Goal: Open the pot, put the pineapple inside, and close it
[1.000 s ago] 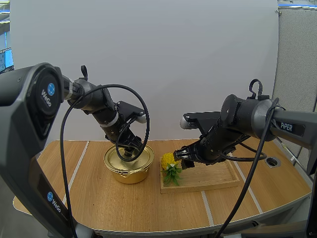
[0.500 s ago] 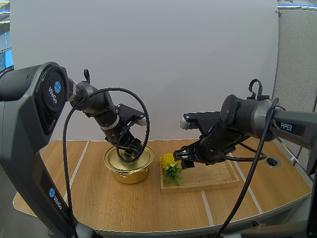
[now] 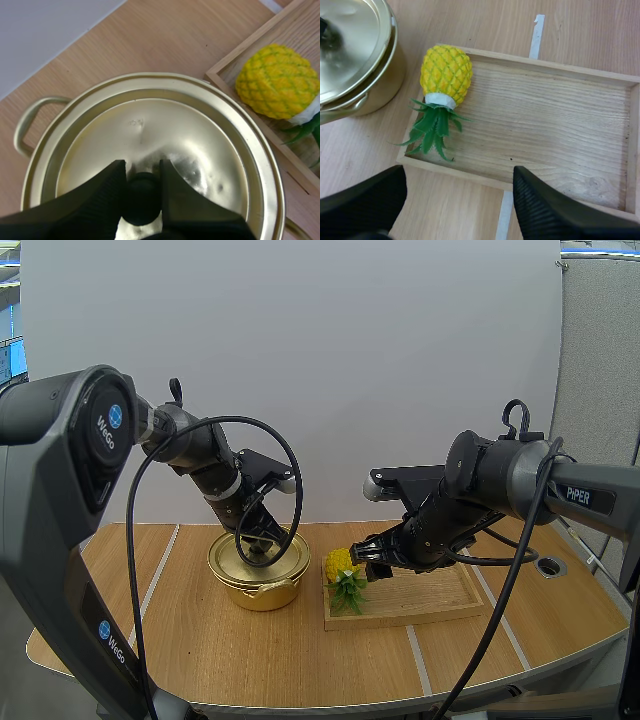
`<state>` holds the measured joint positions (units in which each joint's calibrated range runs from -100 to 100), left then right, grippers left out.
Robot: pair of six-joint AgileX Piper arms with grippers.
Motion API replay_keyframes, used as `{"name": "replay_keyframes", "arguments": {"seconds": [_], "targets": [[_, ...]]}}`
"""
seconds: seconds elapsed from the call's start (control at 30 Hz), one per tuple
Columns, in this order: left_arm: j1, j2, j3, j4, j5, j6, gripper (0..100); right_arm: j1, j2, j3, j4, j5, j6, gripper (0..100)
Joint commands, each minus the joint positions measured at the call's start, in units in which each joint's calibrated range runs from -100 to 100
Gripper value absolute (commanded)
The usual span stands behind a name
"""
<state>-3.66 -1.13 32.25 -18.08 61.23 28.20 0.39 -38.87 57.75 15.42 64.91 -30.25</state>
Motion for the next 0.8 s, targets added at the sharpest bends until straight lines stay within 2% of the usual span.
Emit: {"name": "replay_keyframes", "arguments": {"seconds": [0.0,0.33,0.53,0.77], "targets": [[-0.10,-4.0,-3.0,0.1,3.9,-0.1,0,0.1,-0.7,-0.4,0.1,-0.2,-0.3,100],[-0.10,-21.8,-18.3,2.5,7.4,-4.7,0,0.1,-0.7,-0.4,0.1,-0.2,-0.3,100],[-0.10,-28.7,-32.7,8.3,6.4,-9.8,0,0.1,-0.7,-0.4,0.1,-0.2,-0.3,100],[-0.10,-31.2,-50.1,13.7,6.4,-13.1,0,0.1,-0.7,-0.4,0.2,-0.2,-0.3,100]]}}
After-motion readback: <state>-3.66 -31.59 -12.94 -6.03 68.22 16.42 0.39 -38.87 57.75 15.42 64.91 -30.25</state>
